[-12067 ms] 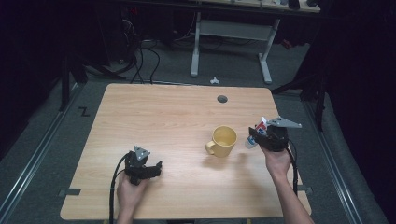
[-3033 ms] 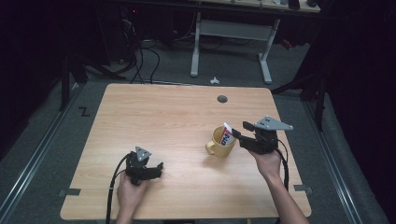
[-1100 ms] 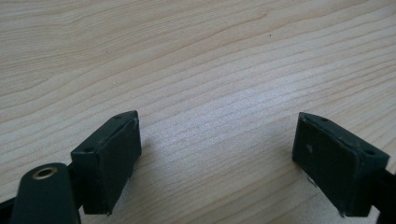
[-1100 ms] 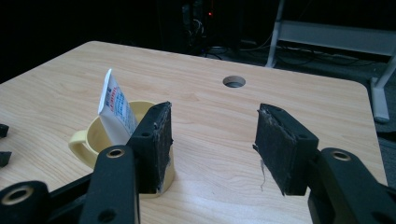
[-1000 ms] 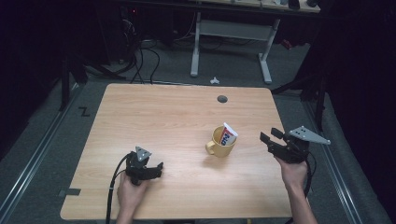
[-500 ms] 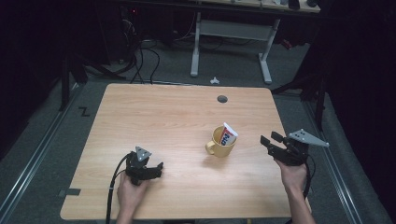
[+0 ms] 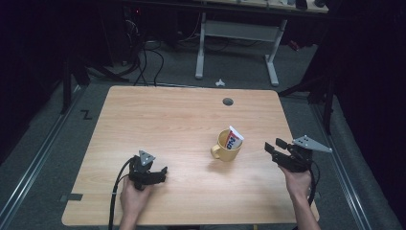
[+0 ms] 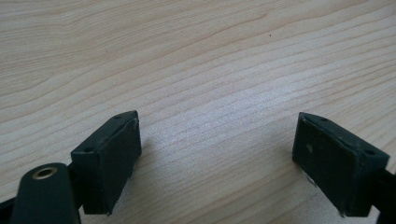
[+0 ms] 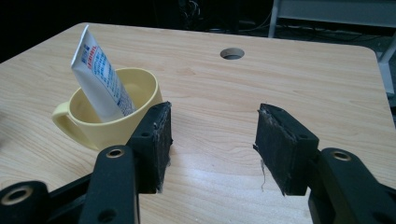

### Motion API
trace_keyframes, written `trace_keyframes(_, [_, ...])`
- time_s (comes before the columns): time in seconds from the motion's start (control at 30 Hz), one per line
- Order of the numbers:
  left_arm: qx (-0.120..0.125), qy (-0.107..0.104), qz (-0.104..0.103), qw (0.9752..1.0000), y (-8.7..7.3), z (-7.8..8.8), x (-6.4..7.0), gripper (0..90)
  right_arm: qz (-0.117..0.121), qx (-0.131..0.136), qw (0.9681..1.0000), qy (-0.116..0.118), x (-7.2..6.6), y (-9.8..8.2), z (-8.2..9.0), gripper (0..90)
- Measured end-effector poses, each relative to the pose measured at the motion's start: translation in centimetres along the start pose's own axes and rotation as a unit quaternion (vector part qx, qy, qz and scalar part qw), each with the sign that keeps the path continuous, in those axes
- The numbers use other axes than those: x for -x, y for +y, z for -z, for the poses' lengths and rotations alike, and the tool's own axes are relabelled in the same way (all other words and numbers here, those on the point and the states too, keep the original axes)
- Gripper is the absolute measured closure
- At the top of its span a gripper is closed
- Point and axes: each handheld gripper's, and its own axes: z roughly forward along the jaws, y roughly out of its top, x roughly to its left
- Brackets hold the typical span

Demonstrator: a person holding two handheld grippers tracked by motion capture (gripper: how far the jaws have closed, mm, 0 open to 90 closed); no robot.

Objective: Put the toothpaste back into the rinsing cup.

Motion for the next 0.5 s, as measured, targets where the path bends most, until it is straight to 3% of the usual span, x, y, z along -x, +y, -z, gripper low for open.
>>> trace_keyframes(0.5, [0.0, 0.0, 0.0, 1.0, 0.0, 0.0, 0.0, 15.8, 0.002, -0.017, 0.9999, 0.001, -0.4, -1.2, -1.4, 46.2])
